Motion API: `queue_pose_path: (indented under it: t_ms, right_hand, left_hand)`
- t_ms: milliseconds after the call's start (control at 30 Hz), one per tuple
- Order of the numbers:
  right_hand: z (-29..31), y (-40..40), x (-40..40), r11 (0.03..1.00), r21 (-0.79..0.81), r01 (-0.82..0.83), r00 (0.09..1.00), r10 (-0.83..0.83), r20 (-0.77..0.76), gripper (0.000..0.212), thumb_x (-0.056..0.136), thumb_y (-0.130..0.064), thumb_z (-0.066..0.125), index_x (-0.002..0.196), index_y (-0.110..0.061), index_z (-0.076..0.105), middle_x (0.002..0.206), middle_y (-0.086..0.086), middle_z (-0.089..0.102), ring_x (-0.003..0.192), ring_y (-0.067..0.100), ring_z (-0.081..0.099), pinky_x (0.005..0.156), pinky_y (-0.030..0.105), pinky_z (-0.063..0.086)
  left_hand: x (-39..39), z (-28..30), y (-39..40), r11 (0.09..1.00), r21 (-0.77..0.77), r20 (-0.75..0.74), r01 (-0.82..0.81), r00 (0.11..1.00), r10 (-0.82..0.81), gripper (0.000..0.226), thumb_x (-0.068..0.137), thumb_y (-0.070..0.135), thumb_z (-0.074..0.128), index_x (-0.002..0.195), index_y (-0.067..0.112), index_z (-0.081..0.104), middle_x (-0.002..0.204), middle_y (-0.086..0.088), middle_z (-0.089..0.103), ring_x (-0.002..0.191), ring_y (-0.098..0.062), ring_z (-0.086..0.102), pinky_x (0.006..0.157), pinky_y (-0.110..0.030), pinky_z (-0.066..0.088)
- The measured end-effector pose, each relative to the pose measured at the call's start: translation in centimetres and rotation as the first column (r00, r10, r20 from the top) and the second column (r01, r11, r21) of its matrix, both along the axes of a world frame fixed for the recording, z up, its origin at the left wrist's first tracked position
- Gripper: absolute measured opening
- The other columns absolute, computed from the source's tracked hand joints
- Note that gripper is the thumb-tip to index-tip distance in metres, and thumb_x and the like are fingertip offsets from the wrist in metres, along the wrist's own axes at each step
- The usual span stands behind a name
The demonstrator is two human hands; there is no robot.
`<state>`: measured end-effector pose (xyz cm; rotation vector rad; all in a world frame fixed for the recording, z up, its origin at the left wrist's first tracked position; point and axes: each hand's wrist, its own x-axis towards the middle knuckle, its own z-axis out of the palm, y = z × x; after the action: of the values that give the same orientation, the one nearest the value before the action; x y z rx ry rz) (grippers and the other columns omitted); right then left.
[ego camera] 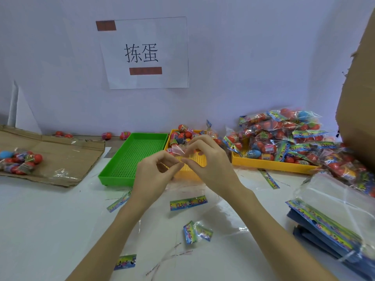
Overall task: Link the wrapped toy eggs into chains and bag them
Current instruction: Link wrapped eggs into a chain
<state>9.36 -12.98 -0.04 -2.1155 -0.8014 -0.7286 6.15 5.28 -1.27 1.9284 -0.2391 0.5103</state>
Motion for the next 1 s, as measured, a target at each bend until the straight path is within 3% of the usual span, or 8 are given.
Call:
queue_pose_path:
  t_ms: [167, 300, 400, 467, 600, 667, 800, 1000]
  right_hand:
    - [0.6, -0.2, -0.2, 0.999, -0.013, -0.05, 0.996, 0.049, -0.074, 0.012, 0.09, -0.019, 0.079, 0.096, -0.011, 0.072, 0.097, -0.003, 0.068, 0.089, 0.009, 0.063, 0.08, 0.021, 0.055]
    - [1.0, -0.2, -0.7, 0.994, 0.048, -0.097, 0.952, 0.106, -0.285, 0.019, 0.089, -0.036, 0.078, 0.098, -0.02, 0.072, 0.083, -0.012, 0.068, 0.078, 0.006, 0.063, 0.067, 0.016, 0.052]
    - [1.3, -0.7, -0.5, 0.997, -0.033, -0.075, 0.936, 0.059, -0.347, 0.023, 0.088, -0.044, 0.075, 0.094, -0.023, 0.078, 0.078, -0.012, 0.07, 0.076, 0.004, 0.061, 0.065, 0.015, 0.049]
    - [1.6, -0.9, -0.3, 0.996, -0.065, -0.067, 0.951, 0.044, -0.306, 0.019, 0.09, -0.039, 0.075, 0.088, -0.021, 0.082, 0.077, -0.012, 0.071, 0.077, 0.005, 0.061, 0.066, 0.016, 0.049]
    - [1.9, -0.7, -0.5, 1.0, 0.008, 0.007, 0.992, -0.006, -0.128, 0.012, 0.091, -0.022, 0.077, 0.087, -0.012, 0.083, 0.092, -0.004, 0.075, 0.091, 0.005, 0.064, 0.081, 0.01, 0.049]
    - [2.1, -0.5, -0.8, 1.0, -0.01, 0.012, 0.998, -0.012, -0.056, 0.011, 0.091, -0.018, 0.077, 0.087, -0.009, 0.082, 0.094, -0.002, 0.075, 0.091, 0.006, 0.064, 0.084, 0.009, 0.048]
    - [2.6, -0.7, -1.0, 0.996, -0.079, -0.041, 0.997, 0.045, 0.056, 0.011, 0.092, -0.015, 0.076, 0.092, -0.005, 0.081, 0.101, 0.002, 0.073, 0.091, 0.012, 0.066, 0.085, 0.02, 0.054]
    - [2.7, 0.2, -1.8, 0.977, -0.182, -0.116, 0.989, 0.131, 0.073, 0.015, 0.093, -0.021, 0.075, 0.096, -0.007, 0.08, 0.107, 0.002, 0.069, 0.099, 0.01, 0.063, 0.089, 0.029, 0.055]
  left_hand:
    - [-0.2, 0.2, 0.1, 0.997, -0.067, -0.035, -0.027, 0.999, 0.025, 0.031, 0.083, 0.035, 0.087, 0.076, 0.015, 0.064, 0.058, -0.002, 0.062, 0.051, -0.018, 0.059, 0.053, -0.035, 0.051]
    - [-0.2, 0.5, 0.3, 0.998, -0.06, -0.049, -0.008, 0.999, 0.005, 0.026, 0.082, 0.031, 0.087, 0.079, 0.015, 0.067, 0.07, 0.001, 0.065, 0.062, -0.023, 0.06, 0.06, -0.04, 0.051]
    - [-0.4, 0.9, 0.4, 0.997, -0.071, -0.083, 0.042, 0.995, -0.048, 0.018, 0.086, 0.023, 0.085, 0.09, 0.012, 0.071, 0.083, -0.004, 0.072, 0.074, -0.023, 0.068, 0.07, -0.039, 0.057]
    - [-0.6, 1.1, 0.5, 0.986, -0.12, -0.198, 0.114, 0.971, -0.136, 0.017, 0.092, 0.02, 0.08, 0.107, 0.017, 0.071, 0.102, -0.002, 0.075, 0.093, -0.024, 0.072, 0.078, -0.038, 0.059]
    - [-1.1, 1.5, 0.4, 0.889, -0.324, -0.338, 0.324, 0.838, -0.429, 0.054, 0.091, 0.026, 0.082, 0.138, 0.029, 0.056, 0.13, 0.0, 0.071, 0.115, -0.024, 0.072, 0.099, -0.044, 0.057]
    - [-1.1, 1.4, 0.1, 0.883, -0.305, -0.315, 0.357, 0.837, -0.448, 0.061, 0.089, 0.019, 0.084, 0.141, 0.031, 0.054, 0.131, 0.0, 0.071, 0.116, -0.024, 0.072, 0.102, -0.041, 0.057]
    - [-1.0, 1.4, -0.2, 0.876, -0.325, -0.263, 0.356, 0.856, -0.446, 0.055, 0.093, -0.007, 0.071, 0.138, 0.019, 0.054, 0.118, -0.008, 0.077, 0.109, -0.027, 0.075, 0.088, -0.03, 0.061]
    - [-1.0, 1.4, -0.2, 0.882, -0.217, -0.233, 0.418, 0.856, -0.462, 0.053, 0.097, -0.011, 0.063, 0.141, 0.017, 0.052, 0.119, -0.014, 0.075, 0.107, -0.031, 0.075, 0.09, -0.033, 0.061]
